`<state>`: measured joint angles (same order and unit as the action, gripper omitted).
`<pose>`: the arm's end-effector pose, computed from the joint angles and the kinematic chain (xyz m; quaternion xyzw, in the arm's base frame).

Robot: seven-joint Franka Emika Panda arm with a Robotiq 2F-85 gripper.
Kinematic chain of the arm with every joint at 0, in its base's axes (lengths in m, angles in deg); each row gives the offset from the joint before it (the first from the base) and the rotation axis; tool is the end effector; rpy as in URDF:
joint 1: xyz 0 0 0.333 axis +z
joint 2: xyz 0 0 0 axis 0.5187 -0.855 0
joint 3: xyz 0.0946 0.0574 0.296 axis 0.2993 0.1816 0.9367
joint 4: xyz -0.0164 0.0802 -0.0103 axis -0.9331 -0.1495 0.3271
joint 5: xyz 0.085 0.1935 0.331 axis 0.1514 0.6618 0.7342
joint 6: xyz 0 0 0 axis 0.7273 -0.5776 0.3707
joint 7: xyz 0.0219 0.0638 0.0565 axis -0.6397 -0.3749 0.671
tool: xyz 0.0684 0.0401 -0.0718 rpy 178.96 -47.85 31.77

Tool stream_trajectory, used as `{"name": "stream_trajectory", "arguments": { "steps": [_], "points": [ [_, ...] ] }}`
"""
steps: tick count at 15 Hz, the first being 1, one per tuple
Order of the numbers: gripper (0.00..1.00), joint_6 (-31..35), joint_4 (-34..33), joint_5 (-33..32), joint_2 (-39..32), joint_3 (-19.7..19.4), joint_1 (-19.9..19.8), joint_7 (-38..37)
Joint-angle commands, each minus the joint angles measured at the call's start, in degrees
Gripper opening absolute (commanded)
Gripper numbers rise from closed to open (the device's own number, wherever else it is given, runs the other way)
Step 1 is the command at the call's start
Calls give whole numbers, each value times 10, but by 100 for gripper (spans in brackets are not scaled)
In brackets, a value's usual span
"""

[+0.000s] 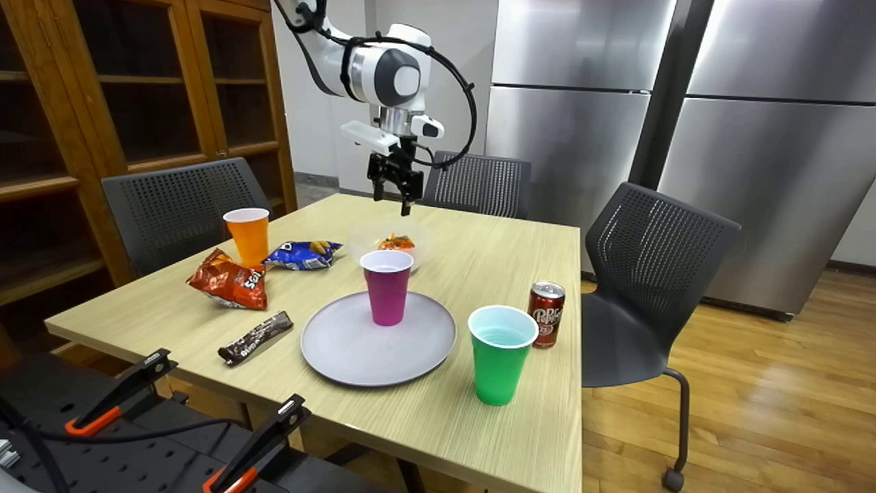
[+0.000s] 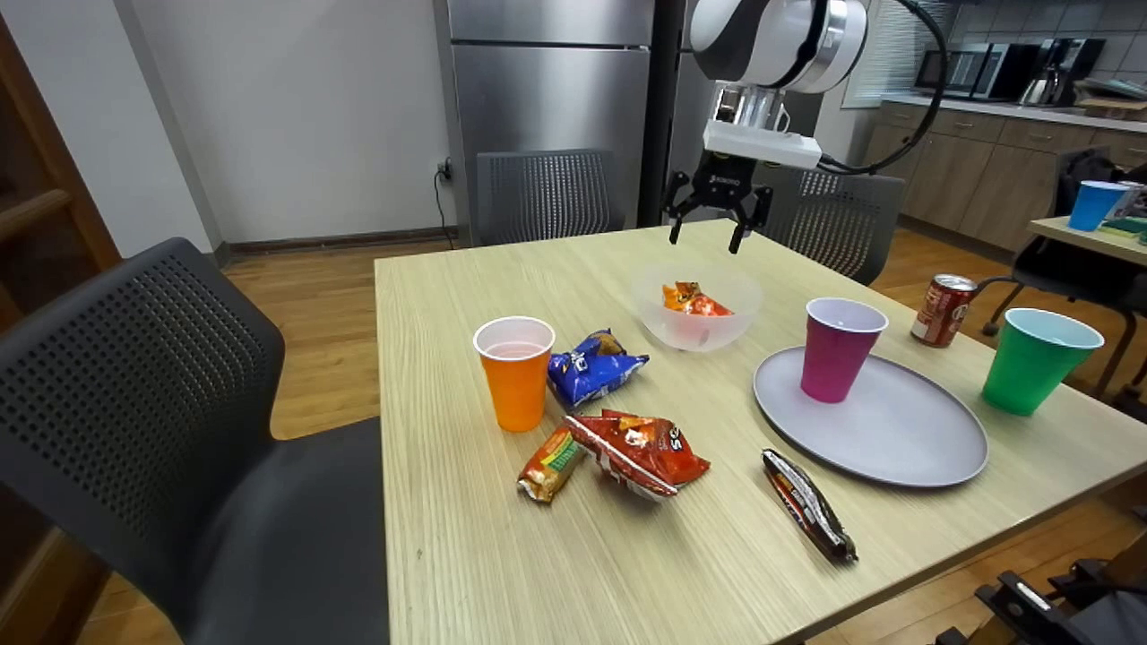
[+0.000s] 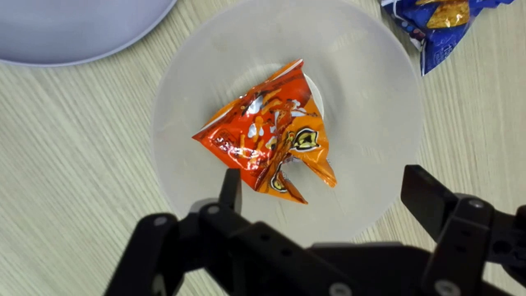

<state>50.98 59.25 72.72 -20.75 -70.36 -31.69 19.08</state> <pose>0.7003 -0.0147 0.2152 -0.9849 0.1614 -0.0007 0.0630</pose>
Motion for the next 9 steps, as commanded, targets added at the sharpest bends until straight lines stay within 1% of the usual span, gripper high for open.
{"name": "stream_trajectory", "arguments": {
  "steps": [1, 9],
  "points": [
    [100, 42, 94, -21, 68, 4, 19, 9],
    [100, 126, 227, -69, 140, 7, 68, 0]
  ]
}}
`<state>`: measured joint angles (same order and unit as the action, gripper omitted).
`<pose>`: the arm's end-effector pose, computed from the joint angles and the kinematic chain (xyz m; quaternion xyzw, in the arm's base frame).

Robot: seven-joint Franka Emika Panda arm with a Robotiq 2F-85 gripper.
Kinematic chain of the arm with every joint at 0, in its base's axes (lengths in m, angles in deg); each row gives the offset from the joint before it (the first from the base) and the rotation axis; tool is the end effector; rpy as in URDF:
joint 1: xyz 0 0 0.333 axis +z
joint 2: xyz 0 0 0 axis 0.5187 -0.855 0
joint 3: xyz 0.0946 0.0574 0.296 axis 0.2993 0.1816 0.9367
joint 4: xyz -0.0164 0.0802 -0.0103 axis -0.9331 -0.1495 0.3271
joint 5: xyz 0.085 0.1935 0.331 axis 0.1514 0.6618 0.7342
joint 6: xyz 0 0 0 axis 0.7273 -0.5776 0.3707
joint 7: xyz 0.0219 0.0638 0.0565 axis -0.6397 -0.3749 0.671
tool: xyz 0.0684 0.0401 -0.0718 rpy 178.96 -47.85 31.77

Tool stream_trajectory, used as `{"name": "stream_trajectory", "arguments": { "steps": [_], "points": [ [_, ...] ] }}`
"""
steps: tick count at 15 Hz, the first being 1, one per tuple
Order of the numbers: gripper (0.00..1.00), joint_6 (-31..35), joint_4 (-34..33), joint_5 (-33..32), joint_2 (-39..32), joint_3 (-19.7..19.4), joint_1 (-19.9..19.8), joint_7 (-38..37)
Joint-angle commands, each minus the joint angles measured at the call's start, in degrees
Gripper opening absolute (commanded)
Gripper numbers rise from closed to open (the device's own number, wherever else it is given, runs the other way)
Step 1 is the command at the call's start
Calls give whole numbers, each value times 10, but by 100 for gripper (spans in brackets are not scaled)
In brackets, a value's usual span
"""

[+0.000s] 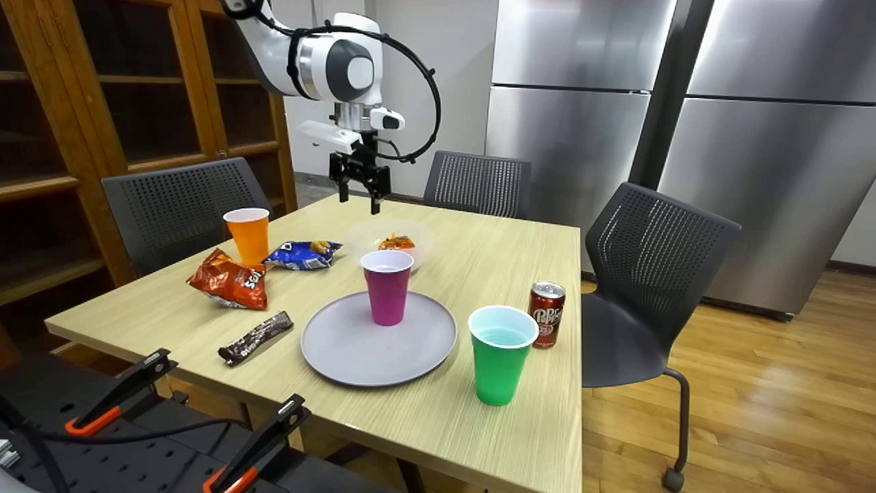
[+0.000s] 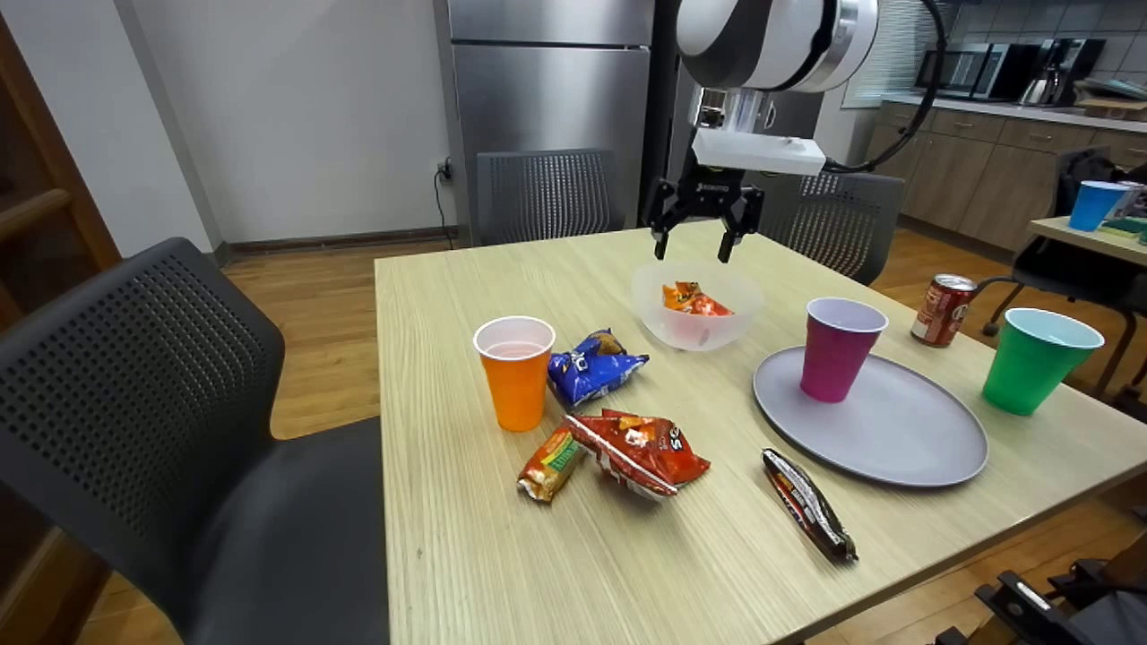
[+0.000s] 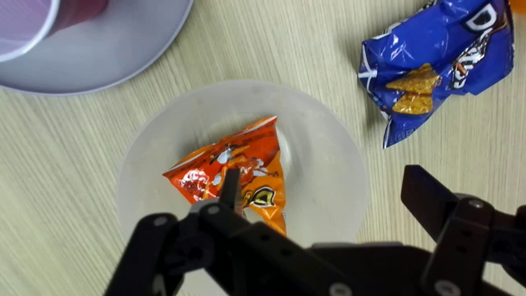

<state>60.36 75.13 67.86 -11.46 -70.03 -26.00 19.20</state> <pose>0.6456 0.0494 0.2228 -0.9954 0.0866 -0.0256 0.0326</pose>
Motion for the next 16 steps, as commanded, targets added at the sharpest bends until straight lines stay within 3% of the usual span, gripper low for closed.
{"name": "stream_trajectory", "arguments": {
  "steps": [1, 3, 4, 16],
  "points": [
    [100, 38, 81, -25, 53, 5, 15, -2],
    [100, 43, 102, -38, 64, 4, 24, -4],
    [100, 27, 58, -25, 28, 8, 13, -3],
    [100, 46, 66, -18, 25, 12, 25, -27]
  ]
}}
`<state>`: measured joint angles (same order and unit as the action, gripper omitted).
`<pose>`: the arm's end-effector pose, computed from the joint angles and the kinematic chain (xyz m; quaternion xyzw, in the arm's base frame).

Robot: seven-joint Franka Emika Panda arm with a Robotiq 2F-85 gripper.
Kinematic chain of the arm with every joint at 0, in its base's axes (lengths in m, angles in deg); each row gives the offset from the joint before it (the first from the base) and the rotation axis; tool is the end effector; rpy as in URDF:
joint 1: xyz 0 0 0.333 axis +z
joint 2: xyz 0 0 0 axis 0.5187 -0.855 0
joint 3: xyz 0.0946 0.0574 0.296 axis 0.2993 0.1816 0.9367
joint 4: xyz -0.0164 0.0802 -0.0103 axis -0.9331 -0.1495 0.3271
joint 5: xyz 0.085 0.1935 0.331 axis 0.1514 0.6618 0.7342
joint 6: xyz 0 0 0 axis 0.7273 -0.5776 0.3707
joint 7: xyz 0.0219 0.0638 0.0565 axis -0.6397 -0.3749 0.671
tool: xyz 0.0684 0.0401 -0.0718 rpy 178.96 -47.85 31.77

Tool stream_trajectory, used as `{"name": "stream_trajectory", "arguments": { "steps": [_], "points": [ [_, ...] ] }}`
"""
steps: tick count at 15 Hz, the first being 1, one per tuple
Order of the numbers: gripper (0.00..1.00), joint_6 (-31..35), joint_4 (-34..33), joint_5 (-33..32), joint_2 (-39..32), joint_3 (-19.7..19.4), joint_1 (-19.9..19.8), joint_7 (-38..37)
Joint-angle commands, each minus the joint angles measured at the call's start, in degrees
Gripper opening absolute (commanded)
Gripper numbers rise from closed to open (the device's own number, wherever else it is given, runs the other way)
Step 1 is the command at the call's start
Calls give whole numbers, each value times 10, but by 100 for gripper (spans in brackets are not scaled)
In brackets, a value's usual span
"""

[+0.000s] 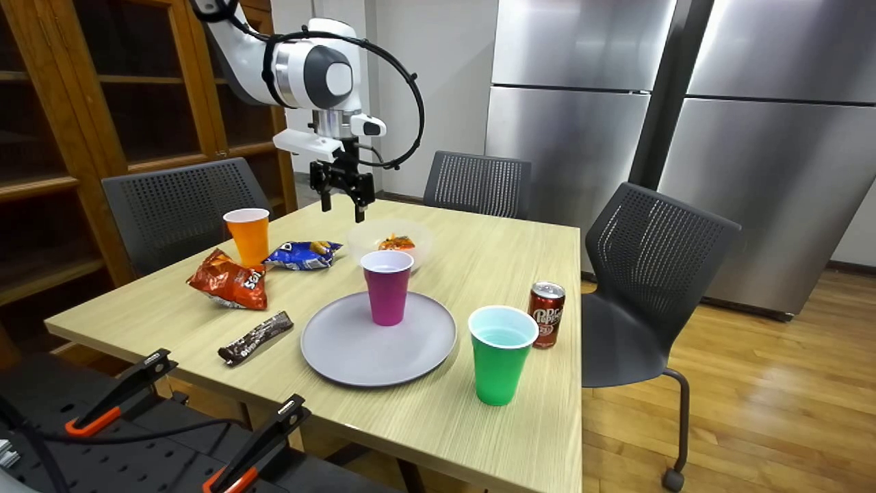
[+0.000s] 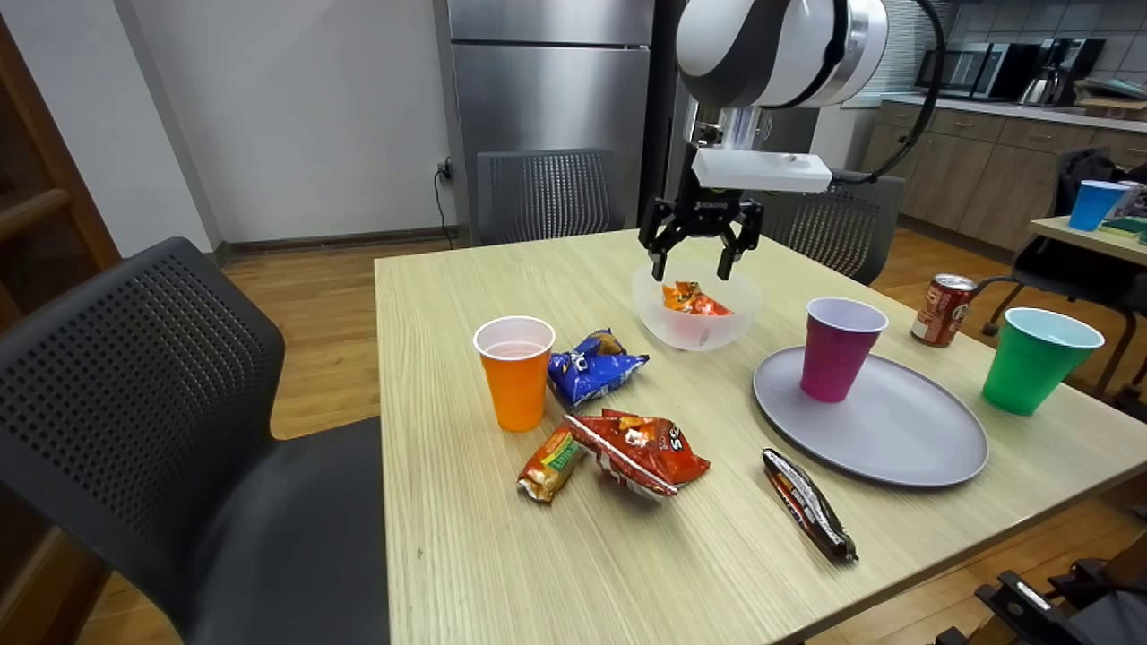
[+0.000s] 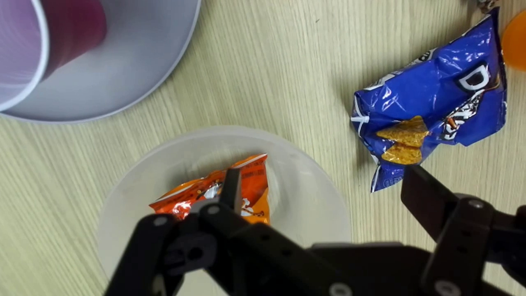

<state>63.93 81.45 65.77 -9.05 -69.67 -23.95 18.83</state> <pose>0.6163 0.0724 0.2110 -0.9979 0.0569 -0.0235 0.0212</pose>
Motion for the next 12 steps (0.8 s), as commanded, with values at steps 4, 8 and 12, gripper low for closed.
{"name": "stream_trajectory", "arguments": {
  "steps": [4, 8, 12],
  "points": [
    [100, 10, -3, 7, -7, 14, 14, -46],
    [100, 16, -10, 7, -18, 16, 32, -80],
    [100, 46, -23, 11, -40, 14, 56, -125]
  ]
}}
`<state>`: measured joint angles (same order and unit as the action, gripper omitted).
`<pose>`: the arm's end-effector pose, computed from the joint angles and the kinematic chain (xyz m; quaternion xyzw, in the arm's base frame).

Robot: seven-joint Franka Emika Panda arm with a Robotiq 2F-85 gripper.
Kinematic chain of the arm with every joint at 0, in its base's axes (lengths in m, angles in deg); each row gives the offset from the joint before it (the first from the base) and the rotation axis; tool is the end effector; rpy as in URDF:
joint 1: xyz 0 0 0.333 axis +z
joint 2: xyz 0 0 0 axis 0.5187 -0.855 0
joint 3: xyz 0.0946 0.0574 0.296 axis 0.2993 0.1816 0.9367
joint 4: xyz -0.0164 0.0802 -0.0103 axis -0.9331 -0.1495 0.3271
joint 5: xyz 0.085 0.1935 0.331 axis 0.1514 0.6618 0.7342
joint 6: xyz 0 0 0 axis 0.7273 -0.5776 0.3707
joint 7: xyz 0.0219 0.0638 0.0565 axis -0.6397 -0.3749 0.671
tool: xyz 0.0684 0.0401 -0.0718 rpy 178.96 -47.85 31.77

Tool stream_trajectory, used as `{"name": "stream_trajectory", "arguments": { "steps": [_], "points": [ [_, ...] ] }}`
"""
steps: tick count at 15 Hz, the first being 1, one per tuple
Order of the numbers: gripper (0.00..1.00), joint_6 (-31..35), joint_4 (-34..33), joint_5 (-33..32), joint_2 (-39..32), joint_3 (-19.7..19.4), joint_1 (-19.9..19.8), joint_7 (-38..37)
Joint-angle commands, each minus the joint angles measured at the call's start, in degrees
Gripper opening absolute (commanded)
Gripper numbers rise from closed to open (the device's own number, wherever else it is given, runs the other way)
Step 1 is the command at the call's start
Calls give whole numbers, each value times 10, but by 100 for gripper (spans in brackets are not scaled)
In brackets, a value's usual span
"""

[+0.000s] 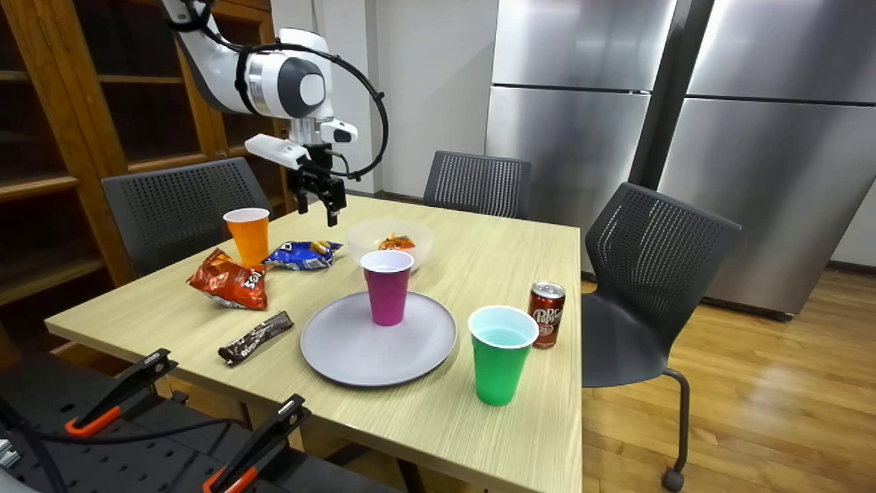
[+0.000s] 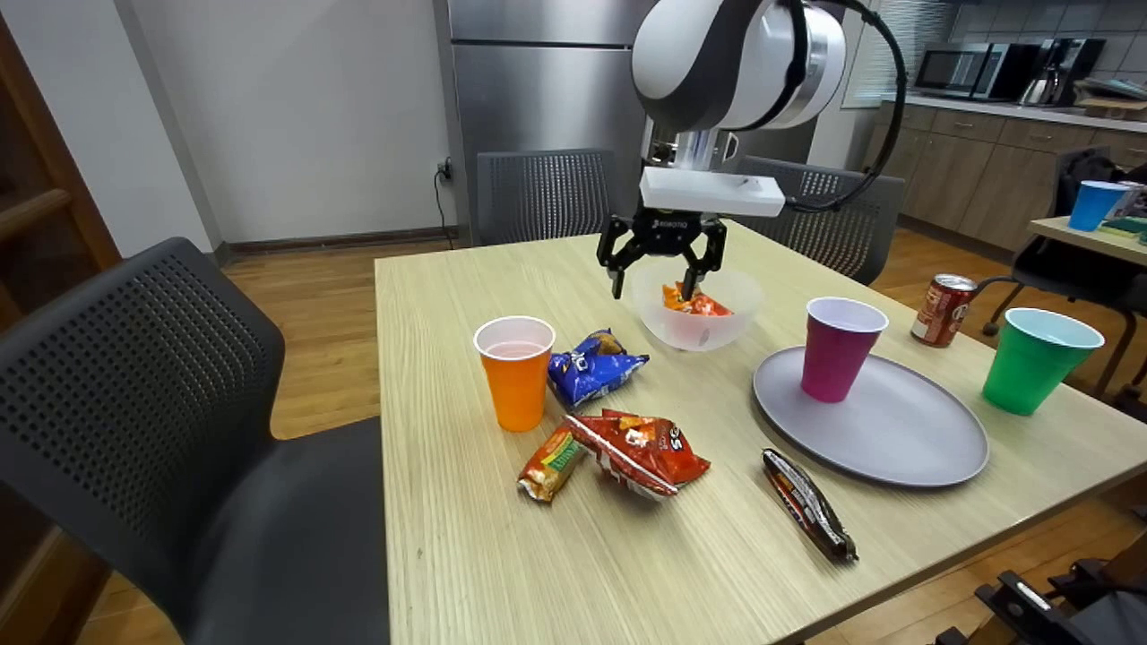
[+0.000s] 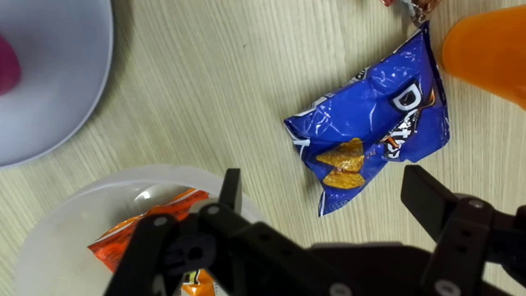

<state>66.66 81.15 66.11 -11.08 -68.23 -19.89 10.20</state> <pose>0.6088 0.1306 0.1955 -0.9951 0.0892 -0.0271 0.0330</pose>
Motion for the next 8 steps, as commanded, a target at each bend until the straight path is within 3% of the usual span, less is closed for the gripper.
{"name": "stream_trajectory", "arguments": {
  "steps": [1, 8],
  "points": [
    [100, 25, -25, 11, -26, -1, 19, -49],
    [100, 56, -71, 23, -81, -11, 50, -114]
  ]
}}
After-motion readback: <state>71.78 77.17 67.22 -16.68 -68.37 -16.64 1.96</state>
